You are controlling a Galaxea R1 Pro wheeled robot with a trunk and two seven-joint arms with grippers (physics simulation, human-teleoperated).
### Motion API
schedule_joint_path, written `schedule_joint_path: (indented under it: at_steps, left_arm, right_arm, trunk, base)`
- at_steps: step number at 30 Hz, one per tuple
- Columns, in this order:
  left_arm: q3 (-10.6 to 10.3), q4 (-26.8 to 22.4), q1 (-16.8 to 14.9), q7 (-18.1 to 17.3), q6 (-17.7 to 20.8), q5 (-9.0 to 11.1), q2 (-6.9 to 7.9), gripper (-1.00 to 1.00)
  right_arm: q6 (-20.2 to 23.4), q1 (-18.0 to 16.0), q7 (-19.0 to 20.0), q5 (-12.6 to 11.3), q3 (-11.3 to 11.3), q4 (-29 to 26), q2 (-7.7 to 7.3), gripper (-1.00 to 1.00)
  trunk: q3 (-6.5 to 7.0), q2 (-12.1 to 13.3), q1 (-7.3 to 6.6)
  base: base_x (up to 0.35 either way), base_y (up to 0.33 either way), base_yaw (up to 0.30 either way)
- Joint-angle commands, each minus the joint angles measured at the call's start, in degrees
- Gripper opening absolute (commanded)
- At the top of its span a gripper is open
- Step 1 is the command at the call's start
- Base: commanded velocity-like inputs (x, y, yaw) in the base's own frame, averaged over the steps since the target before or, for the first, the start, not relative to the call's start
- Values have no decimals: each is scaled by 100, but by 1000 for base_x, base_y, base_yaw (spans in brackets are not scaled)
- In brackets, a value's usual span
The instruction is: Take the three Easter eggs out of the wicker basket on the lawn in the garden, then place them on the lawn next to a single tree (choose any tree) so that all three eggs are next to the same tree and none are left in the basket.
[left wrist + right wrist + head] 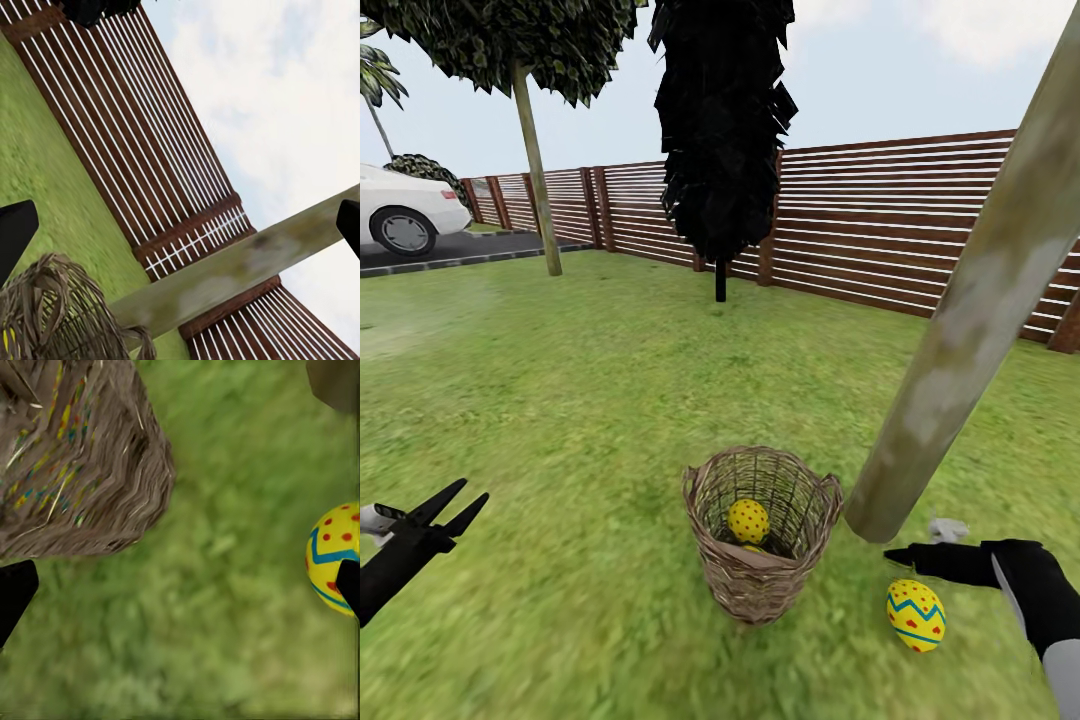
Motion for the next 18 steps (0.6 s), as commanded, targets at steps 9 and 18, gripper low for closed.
schedule_joint_path:
  at_steps: [9,18]
  left_arm:
    - [3,1,-1,-1,55,6,1,100]
    - [-11,1,-2,6,55,1,1,100]
  right_arm:
    - [1718,83,55,134,-13,-2274,47,100]
    - [1910,163,54,134,888,-3351,416,100]
  trunk:
    - [-6,-2,-1]
    - [-6,-2,-1]
  base:
    - [0,0,0]
    - [0,0,0]
